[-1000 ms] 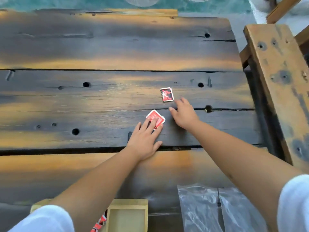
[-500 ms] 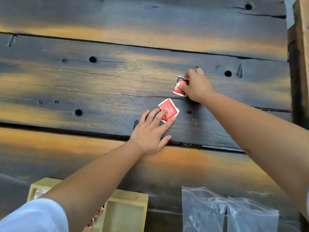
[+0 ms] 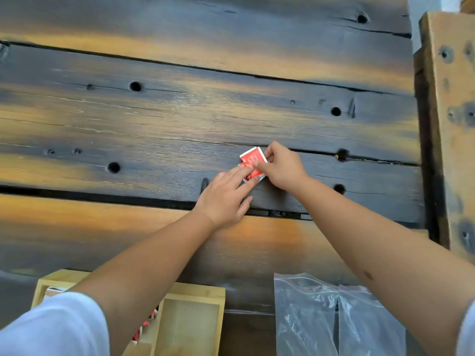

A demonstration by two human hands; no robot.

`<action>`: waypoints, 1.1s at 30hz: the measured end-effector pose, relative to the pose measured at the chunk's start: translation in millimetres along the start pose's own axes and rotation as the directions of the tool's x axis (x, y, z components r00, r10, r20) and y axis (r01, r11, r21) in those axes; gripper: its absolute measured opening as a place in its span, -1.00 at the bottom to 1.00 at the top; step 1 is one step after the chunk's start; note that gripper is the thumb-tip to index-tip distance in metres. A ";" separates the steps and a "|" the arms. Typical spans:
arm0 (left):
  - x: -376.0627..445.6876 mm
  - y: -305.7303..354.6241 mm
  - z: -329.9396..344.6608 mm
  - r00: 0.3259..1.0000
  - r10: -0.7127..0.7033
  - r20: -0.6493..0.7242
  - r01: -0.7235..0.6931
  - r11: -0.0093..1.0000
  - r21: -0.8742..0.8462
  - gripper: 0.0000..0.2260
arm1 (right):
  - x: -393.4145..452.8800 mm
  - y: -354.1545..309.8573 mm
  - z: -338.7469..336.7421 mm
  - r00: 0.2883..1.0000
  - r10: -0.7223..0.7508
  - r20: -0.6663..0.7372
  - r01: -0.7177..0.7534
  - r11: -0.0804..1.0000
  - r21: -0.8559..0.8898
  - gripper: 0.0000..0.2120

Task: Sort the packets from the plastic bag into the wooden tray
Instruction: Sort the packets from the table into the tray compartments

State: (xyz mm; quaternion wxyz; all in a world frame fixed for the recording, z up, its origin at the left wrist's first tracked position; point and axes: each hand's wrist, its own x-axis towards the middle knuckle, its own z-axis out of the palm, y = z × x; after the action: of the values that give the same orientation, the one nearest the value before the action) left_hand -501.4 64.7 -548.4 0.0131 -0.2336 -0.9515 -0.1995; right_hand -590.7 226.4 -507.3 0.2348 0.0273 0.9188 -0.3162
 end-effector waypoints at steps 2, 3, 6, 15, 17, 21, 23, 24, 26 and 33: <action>-0.6 -1.6 -0.4 1.000 0.013 -0.025 -0.014 0.998 -0.065 -0.64 | -2.8 -1.2 5.2 1.000 0.019 0.010 -0.019 1.000 -0.011 -0.74; -0.6 -2.2 -0.9 0.999 0.012 -0.031 -0.015 0.996 -0.089 -0.66 | -4.3 -3.3 5.4 0.999 0.035 0.013 -0.035 0.999 0.005 -0.73; -2.7 -2.1 -5.2 1.000 -0.002 -0.016 -0.001 0.983 -0.186 -0.73 | -8.4 -7.8 3.9 0.995 0.073 0.073 -0.073 0.997 -0.002 -0.67; -53.1 35.8 -69.6 0.691 -0.669 0.273 0.589 0.302 -0.749 -0.64 | -111.8 -38.8 17.9 0.978 0.057 0.202 -0.145 0.880 0.453 -0.81; -81.6 41.2 -94.6 0.652 -0.675 0.346 0.621 0.213 -0.754 -0.75 | -147.0 -45.5 27.8 0.972 0.004 0.235 -0.114 0.881 0.459 -0.81; -142.0 54.1 -148.9 0.648 -0.618 0.445 0.676 0.198 -0.710 -0.81 | -211.2 -57.7 58.5 0.972 -0.086 0.220 -0.017 0.903 0.430 -0.82; -172.1 55.2 -168.5 0.655 -0.600 0.459 0.680 0.205 -0.703 -0.86 | -238.7 -71.2 77.8 0.965 -0.098 0.242 -0.012 0.908 0.419 -0.83; -187.2 52.9 -175.1 0.669 -0.597 0.443 0.678 0.245 -0.693 -0.86 | -250.3 -79.1 88.4 0.965 -0.103 0.242 -0.004 0.915 0.404 -0.85; -213.1 46.4 -185.2 0.698 -0.581 0.419 0.673 0.333 -0.661 -0.84 | -268.0 -94.3 107.1 0.972 -0.121 0.202 0.042 0.934 0.356 -0.84; -262.4 21.1 -194.2 0.745 -0.511 0.429 0.667 0.592 -0.453 -0.83 | -300.3 -114.3 155.6 0.994 -0.078 0.080 0.058 0.971 0.231 -0.88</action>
State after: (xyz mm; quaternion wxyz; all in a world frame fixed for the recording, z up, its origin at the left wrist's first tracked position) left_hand -271.5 -108.4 -392.8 -0.2479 0.0813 -0.8590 -0.4405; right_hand -282.2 72.2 -414.9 0.2593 0.0086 0.8654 -0.4286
